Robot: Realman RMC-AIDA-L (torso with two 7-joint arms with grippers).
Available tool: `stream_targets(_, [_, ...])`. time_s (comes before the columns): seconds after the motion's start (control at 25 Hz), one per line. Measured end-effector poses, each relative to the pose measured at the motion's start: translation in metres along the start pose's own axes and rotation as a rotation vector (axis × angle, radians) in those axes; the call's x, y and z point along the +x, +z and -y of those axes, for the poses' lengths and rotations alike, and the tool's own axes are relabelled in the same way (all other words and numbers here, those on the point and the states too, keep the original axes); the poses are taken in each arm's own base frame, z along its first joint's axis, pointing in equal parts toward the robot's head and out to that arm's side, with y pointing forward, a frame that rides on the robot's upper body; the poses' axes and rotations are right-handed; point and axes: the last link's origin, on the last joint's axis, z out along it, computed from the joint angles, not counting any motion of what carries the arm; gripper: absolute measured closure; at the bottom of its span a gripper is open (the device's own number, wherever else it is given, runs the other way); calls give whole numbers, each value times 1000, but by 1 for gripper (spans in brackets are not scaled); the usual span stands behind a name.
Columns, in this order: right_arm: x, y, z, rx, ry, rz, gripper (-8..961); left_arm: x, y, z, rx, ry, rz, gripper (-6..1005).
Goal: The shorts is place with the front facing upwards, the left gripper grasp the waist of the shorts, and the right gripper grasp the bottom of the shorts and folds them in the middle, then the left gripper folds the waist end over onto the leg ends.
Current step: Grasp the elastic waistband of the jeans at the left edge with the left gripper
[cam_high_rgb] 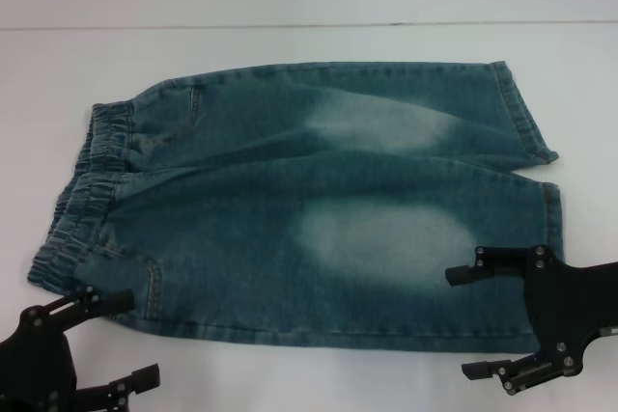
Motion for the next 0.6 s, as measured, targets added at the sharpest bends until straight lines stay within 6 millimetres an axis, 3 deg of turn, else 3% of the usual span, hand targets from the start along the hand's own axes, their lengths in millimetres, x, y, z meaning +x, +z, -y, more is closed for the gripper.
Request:
stream_targets(0.32, [1,-2,-1,13,2,3,9,-3,-1,6,48,-28,18,122])
stream_targets(0.6, [3,-11,1,59,7,7,9,7,-22,22,192,-122,81,126])
